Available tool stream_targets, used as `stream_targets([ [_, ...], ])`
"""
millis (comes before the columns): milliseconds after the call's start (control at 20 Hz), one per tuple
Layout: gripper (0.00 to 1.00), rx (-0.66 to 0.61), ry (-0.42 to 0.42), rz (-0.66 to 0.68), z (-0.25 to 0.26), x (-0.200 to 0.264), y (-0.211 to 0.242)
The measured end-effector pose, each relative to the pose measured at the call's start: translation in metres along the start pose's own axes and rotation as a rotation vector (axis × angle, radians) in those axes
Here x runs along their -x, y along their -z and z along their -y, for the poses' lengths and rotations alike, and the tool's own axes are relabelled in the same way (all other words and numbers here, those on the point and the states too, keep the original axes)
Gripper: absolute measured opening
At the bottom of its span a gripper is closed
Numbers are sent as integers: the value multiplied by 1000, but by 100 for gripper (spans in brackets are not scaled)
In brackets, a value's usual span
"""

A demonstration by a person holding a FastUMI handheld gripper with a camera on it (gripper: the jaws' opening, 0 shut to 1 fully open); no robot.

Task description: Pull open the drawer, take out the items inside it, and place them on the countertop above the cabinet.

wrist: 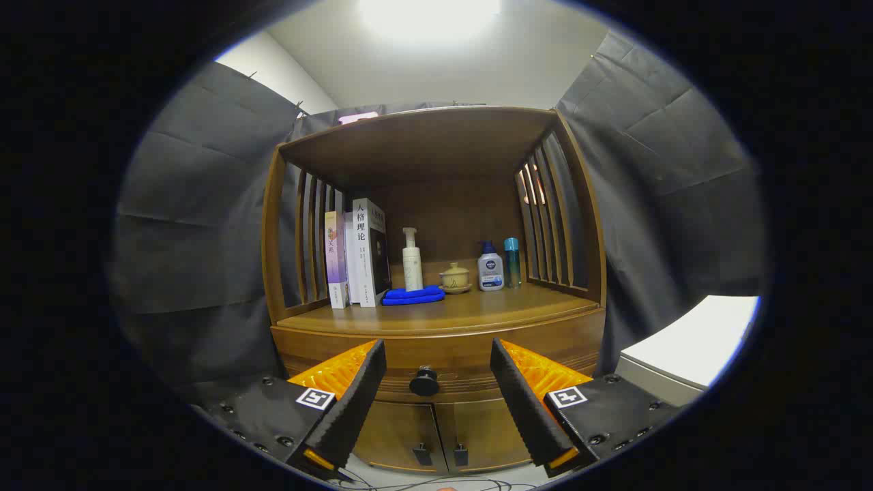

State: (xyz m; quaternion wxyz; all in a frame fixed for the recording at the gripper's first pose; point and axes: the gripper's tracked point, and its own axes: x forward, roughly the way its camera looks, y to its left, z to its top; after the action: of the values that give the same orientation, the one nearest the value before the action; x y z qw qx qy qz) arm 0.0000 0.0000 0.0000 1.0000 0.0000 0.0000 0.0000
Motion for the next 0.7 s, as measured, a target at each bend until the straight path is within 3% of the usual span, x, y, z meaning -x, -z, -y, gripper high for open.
stream_targets([
  [700,98,1,-19,2,-8,-1,3],
])
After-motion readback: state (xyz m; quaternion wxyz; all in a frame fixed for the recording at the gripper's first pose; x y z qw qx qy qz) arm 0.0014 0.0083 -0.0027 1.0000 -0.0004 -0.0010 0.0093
